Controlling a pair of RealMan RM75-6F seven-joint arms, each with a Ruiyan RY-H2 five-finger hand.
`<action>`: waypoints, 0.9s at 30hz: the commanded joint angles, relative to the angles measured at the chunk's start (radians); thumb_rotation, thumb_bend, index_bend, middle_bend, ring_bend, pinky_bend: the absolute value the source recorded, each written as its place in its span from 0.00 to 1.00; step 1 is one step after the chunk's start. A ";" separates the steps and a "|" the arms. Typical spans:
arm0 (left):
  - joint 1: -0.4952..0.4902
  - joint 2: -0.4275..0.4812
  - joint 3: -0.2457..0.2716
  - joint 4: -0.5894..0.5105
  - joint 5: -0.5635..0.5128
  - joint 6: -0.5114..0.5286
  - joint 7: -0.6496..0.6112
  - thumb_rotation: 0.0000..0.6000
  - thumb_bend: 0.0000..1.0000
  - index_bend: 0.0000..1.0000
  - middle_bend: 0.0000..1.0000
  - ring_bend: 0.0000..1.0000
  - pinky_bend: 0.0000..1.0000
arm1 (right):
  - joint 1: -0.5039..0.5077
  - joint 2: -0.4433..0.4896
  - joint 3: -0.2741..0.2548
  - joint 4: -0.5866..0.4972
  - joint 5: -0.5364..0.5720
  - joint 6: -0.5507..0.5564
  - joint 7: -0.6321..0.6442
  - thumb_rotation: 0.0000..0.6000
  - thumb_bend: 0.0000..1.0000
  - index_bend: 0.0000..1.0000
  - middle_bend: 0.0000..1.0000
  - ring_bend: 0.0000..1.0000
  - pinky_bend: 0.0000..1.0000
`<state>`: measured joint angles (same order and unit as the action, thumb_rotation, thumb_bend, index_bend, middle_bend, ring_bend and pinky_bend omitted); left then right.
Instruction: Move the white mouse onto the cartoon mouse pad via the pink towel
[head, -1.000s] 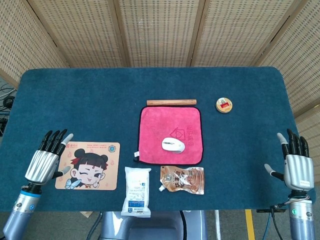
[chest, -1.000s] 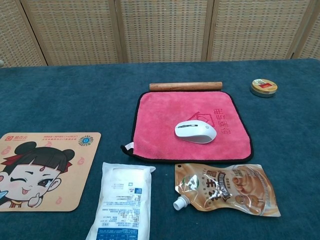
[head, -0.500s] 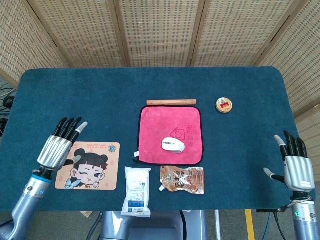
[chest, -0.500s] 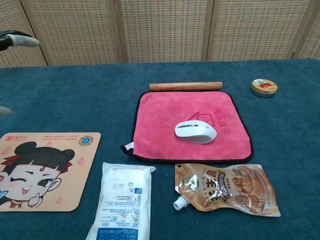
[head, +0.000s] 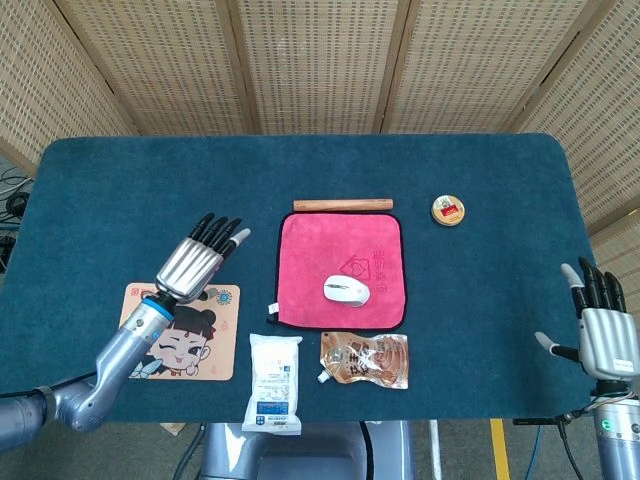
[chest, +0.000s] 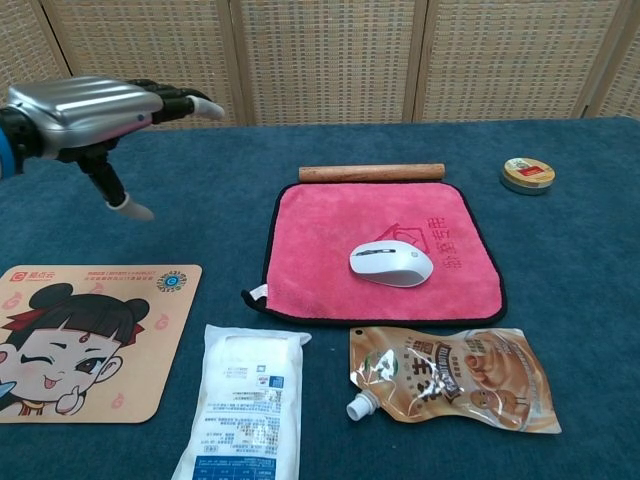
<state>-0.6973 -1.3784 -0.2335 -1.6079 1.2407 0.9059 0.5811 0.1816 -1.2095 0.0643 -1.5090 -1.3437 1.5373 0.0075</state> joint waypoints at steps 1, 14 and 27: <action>-0.052 -0.034 -0.010 0.011 -0.057 -0.042 0.048 1.00 0.04 0.02 0.00 0.00 0.00 | -0.005 -0.001 0.007 0.003 -0.005 0.000 0.007 1.00 0.00 0.00 0.00 0.00 0.00; -0.272 -0.214 -0.046 0.008 -0.521 0.008 0.343 1.00 0.04 0.11 0.00 0.00 0.00 | -0.020 0.014 0.034 0.010 -0.009 -0.036 0.074 1.00 0.00 0.00 0.00 0.00 0.00; -0.485 -0.375 -0.091 0.088 -0.834 0.119 0.496 1.00 0.05 0.14 0.00 0.00 0.00 | -0.032 0.034 0.055 0.014 -0.011 -0.069 0.138 1.00 0.00 0.00 0.00 0.00 0.00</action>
<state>-1.1522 -1.7261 -0.3114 -1.5421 0.4387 1.0056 1.0558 0.1504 -1.1775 0.1180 -1.4952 -1.3544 1.4708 0.1428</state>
